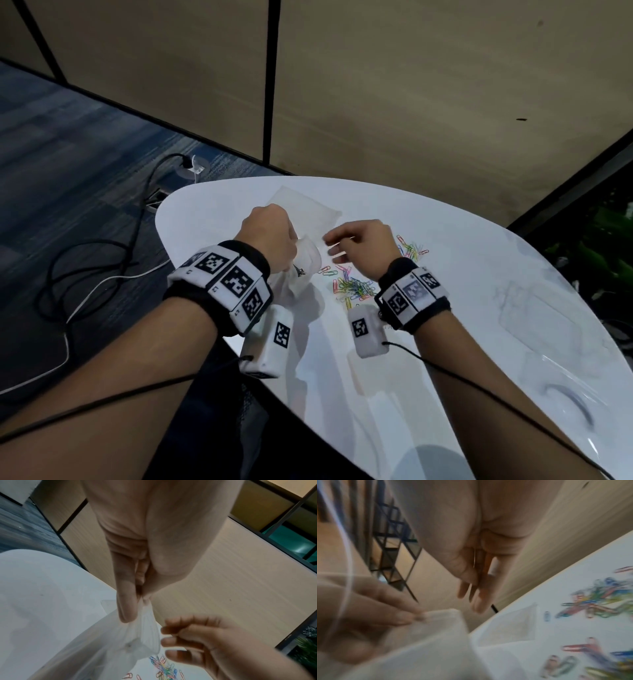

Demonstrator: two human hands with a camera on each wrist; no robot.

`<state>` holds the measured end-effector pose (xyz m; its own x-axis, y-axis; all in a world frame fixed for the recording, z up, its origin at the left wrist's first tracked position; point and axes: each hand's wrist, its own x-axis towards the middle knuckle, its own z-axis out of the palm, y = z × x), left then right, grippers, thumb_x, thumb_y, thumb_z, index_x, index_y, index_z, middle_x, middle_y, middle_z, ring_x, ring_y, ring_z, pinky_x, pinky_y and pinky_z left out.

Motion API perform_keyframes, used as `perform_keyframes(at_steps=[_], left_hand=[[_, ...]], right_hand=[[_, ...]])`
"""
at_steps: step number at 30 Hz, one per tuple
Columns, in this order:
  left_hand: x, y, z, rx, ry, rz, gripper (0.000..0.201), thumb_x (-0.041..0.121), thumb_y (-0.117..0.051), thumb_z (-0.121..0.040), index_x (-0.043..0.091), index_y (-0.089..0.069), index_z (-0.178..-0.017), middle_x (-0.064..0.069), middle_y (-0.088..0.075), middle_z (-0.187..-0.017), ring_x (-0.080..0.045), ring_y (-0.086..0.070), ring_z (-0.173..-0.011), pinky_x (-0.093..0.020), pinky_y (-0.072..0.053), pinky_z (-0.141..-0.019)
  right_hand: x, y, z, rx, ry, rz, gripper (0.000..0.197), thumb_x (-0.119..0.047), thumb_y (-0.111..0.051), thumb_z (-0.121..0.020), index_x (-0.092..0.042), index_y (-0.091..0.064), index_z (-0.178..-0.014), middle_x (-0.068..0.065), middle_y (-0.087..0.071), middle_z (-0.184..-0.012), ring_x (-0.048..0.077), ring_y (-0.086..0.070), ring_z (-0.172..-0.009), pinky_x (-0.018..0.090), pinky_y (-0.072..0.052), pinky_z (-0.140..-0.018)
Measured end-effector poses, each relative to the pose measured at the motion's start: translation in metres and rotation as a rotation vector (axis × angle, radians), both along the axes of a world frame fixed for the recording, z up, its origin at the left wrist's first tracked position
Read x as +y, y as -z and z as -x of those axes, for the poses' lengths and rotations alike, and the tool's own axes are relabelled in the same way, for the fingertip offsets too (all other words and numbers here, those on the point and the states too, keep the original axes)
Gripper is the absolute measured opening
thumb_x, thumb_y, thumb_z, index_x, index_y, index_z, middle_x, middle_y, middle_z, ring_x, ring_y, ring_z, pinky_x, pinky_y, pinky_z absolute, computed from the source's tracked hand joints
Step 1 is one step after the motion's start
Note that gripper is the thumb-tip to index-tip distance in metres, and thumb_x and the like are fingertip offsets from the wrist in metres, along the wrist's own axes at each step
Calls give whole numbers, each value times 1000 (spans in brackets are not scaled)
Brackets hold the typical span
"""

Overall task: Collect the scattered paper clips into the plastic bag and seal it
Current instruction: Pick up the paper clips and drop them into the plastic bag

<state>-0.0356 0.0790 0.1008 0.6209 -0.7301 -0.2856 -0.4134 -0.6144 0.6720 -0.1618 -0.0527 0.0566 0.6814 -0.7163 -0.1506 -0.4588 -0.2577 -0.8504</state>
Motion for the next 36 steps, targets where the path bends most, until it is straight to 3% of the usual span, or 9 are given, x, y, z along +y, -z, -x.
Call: perform_keyframes(at_steps=[6,9,13,17,22,26,28,33,36], left_hand=[[2,-2,-1,-29,13,-21,27,-3,-52,-88,5,-75,-99,-15,-76,-90,-31,-75,-87,-41,-61,-86],[1,-3,0,-32,22,-28,26,-3,-53,-88,4,-75,-100,-15,-76,-92,-31,-75,-87,-41,-61,-86],[-1,-1,2,-48,44,-45,27,-2,-56,-88,6,-75,-105,-14,-75,-101,-31,-73,-93,-40,-60,-87],[-3,1,7,-61,68,-68,27,-1,-57,-89,7,-74,-108,-13,-74,-106,-30,-73,-95,-38,-60,-88],[-10,0,14,-59,101,-77,29,-2,-58,-88,8,-74,-109,-14,-73,-107,-32,-73,-95,-40,-60,-89],[-14,3,19,-40,105,-87,27,-1,-55,-90,11,-74,-105,-11,-75,-92,-26,-76,-81,-39,-62,-86],[-15,3,21,-28,98,-78,28,-1,-52,-91,10,-74,-104,-10,-75,-85,-24,-77,-76,-38,-62,-84],[-20,4,28,-4,97,-49,27,-2,-50,-91,5,-75,-98,-12,-75,-86,-25,-77,-74,-39,-63,-82],[-23,7,32,2,96,-30,22,-3,-54,-90,6,-74,-87,-13,-77,-83,-24,-77,-72,-39,-63,-81]], right_hand=[[-1,82,8,731,-654,680,46,-34,-42,-98,-21,-41,-143,1,-36,-153,30,-31,-140,49,-33,-111],[-5,99,27,851,-635,740,57,-36,-38,-101,-24,-18,-152,-3,-11,-163,35,-10,-148,60,-18,-116],[-19,112,50,760,-502,733,48,-16,-52,-94,-20,-40,-140,4,-38,-146,35,-48,-121,45,-51,-87],[-19,101,51,680,-428,724,16,1,-54,-84,-6,-65,-94,11,-57,-94,29,-57,-81,33,-46,-66],[-30,81,52,618,-105,433,23,-6,-63,-88,-15,-75,-104,7,-73,-99,23,-69,-89,26,-56,-83],[-41,61,67,356,237,66,20,-8,-74,-82,-15,-75,-101,3,-74,-87,11,-69,-67,13,-54,-61],[-41,45,69,179,344,-158,23,-3,-75,-80,-8,-74,-103,9,-76,-88,19,-73,-72,22,-59,-69],[-15,12,52,-370,393,-655,25,7,-71,-81,5,-67,-106,21,-71,-88,26,-71,-71,26,-61,-68],[12,10,33,-391,304,-780,22,7,-66,-85,6,-63,-107,18,-70,-85,23,-71,-73,24,-60,-68]])
